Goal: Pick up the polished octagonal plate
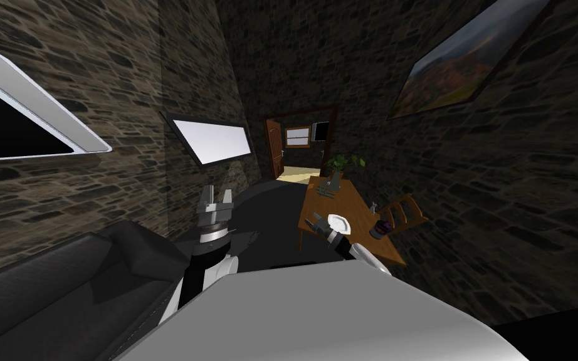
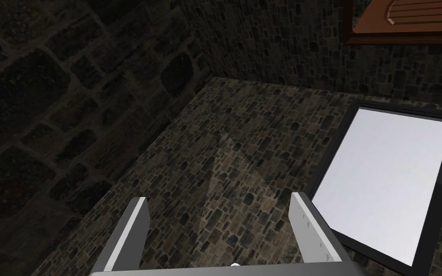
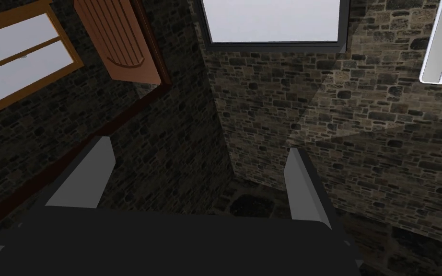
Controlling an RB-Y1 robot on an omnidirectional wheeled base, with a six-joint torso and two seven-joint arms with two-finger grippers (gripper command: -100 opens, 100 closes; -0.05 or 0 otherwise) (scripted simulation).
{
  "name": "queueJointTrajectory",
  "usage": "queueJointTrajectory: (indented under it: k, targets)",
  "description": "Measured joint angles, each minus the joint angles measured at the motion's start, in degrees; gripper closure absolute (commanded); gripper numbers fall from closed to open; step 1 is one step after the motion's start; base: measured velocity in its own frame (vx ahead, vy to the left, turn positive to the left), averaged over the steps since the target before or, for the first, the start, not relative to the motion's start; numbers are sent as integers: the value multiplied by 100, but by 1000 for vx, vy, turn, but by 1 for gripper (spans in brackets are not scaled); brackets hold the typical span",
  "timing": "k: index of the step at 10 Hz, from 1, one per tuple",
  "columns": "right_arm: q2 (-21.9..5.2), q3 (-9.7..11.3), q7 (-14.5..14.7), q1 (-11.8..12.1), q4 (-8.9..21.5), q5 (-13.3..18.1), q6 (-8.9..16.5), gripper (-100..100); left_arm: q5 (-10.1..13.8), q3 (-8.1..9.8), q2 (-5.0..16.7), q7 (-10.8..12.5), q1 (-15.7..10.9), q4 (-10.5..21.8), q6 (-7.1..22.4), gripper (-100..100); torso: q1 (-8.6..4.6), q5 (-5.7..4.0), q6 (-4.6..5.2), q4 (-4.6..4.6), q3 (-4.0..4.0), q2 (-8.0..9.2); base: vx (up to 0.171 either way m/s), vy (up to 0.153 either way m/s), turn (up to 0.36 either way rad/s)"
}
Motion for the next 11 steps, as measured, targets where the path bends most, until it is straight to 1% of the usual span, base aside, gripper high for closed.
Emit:
queueJointTrajectory:
  k: [1,2,3,4,5,6,7,8,9,10,11]
  targets:
    - [-42,54,96,-76,223,157,-47,-100,0,0,0,0,-1,0,0,0,0,0,-3,0,0,0,-9,5,73]
    - [-99,86,143,-96,345,244,-65,-100,0,0,0,0,0,0,0,0,-2,0,0,0,0,0,-8,6,127]
    - [-207,144,184,-140,497,397,-71,-100,0,0,0,0,0,0,0,0,-3,-1,-2,0,0,0,-6,1,82]
    - [-272,190,193,-188,591,489,-47,-100,0,0,0,0,0,0,0,0,-4,-1,0,0,-1,-1,-8,-4,134]
    - [-392,267,199,-268,703,648,-15,-100,0,0,0,0,0,0,0,0,-6,-1,-2,0,-1,-2,-6,-7,86]
    - [-415,283,251,-353,928,718,-55,-100,0,0,0,0,0,0,0,0,-7,-2,0,0,-1,-2,-6,-8,116]
    - [-521,360,296,-384,1065,875,-60,-100,0,0,0,0,0,0,0,0,-8,-1,-1,0,-1,-1,-5,-11,64]
    - [-597,401,294,-441,1162,957,-48,-100,0,0,0,0,0,0,0,0,-9,-2,1,0,-1,-2,-4,-15,115]
    - [-691,474,318,-529,1322,1105,-47,-100,0,0,0,0,0,0,0,0,-11,-2,-1,0,-1,-3,-3,-17,78]
    - [-771,503,323,-574,1429,1177,-58,-100,0,0,0,0,0,0,0,0,-11,-2,1,0,-1,-3,-8,-22,96]
    - [-917,543,341,-601,1549,1298,-95,-100,0,0,0,0,0,0,0,0,-14,-2,1,0,-1,-1,-6,-22,64]
